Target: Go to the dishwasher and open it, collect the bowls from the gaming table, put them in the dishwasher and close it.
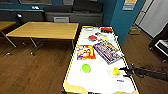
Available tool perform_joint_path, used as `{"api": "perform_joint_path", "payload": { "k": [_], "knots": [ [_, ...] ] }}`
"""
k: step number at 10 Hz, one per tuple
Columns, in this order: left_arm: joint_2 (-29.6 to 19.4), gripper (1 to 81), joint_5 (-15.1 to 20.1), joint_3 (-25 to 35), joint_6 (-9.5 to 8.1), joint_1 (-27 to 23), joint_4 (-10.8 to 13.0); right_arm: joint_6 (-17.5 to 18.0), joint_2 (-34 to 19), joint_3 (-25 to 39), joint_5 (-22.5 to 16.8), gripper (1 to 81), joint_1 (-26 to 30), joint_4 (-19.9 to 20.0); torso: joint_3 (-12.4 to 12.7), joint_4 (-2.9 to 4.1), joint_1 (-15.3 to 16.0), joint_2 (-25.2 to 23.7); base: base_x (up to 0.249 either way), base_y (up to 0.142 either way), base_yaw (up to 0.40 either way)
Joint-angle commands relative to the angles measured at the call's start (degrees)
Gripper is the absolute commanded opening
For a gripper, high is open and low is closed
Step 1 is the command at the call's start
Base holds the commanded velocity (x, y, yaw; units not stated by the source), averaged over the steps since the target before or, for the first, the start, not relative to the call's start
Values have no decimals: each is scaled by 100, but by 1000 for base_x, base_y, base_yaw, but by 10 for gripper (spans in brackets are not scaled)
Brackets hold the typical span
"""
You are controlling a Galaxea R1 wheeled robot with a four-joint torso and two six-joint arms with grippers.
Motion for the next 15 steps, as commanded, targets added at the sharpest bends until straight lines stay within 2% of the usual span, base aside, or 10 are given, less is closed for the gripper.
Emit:
{"api": "perform_joint_path", "payload": {
  "k": [1,6,9,10,14,15],
  "knots": [
    [-39,811,365,-7,4,48,-36,135,-221,-125,-189,811,821,137,0,0,0,0,0,0,0],
    [-22,811,365,-7,4,40,-36,127,-63,-116,-136,811,786,190,0,0,0,0,0,0,0],
    [-31,811,356,-15,4,75,-45,135,227,-169,14,811,681,190,0,0,0,0,0,0,0],
    [-31,811,356,-58,4,84,-132,135,314,-169,118,811,620,190,0,0,0,0,0,0,0],
    [-22,811,356,-103,4,101,-159,136,359,-301,243,811,391,304,0,0,0,0,0,0,0],
    [-22,811,356,-103,4,101,-168,144,307,-301,242,10,355,321,0,0,0,0,0,0,0]
  ]
}}
